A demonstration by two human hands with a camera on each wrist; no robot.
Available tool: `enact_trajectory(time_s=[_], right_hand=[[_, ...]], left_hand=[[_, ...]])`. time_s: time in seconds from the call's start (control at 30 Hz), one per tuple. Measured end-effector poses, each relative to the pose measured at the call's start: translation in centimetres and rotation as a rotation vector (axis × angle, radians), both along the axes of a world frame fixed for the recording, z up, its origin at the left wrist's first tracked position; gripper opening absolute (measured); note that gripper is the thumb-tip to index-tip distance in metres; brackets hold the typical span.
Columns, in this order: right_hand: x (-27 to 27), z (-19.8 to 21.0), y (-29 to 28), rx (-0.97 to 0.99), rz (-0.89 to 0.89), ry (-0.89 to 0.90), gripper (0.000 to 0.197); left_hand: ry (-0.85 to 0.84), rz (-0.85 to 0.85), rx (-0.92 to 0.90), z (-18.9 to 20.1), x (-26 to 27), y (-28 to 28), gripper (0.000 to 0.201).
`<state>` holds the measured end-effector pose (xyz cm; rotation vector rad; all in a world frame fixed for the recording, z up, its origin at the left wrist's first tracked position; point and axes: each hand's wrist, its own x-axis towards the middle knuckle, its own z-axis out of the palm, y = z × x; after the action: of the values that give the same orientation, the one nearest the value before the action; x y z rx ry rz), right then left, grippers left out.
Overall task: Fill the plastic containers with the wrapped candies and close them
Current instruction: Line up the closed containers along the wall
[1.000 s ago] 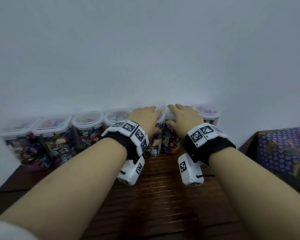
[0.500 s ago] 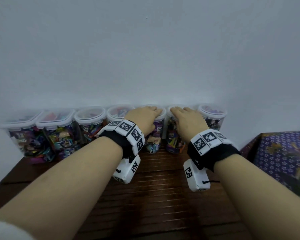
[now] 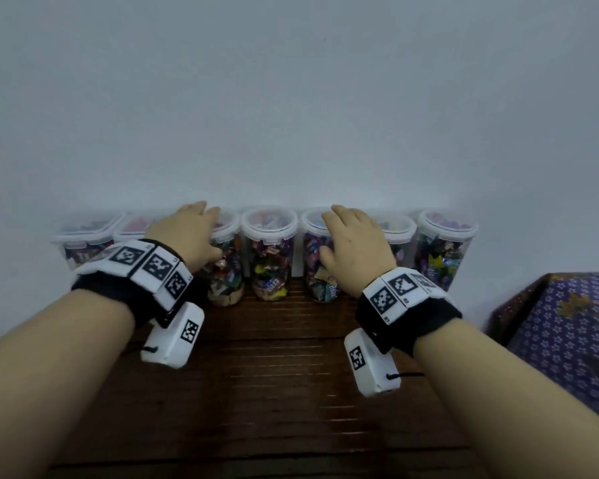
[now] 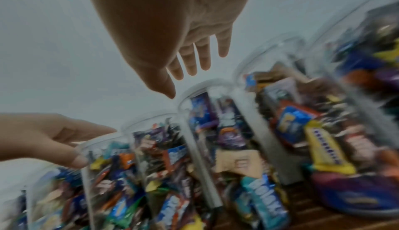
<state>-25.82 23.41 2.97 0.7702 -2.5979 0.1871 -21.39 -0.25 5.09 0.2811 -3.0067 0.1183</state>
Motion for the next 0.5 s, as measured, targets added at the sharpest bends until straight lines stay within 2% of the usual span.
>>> enact_trajectory(time_s=[0.1,0.23,0.5], right_hand=[[0.2,0.0,-3.2,0.022,0.070,-0.013,0.047],[-0.5,-0.2,-6.7,0.098,0.104,-0.023,0.048],[-1.2,-0.6,-9.5,0.176,0.089,-0.072,0.048]], left_hand=[[0.022,-0.050,-0.037,-0.7,0.9,-0.7,0.065],[0.134,-0.113,-0.081,-1.6,1.0,-1.2,0.050],[0.106,-0.161,-0.090,-1.3,0.4,-3.5,0.050]])
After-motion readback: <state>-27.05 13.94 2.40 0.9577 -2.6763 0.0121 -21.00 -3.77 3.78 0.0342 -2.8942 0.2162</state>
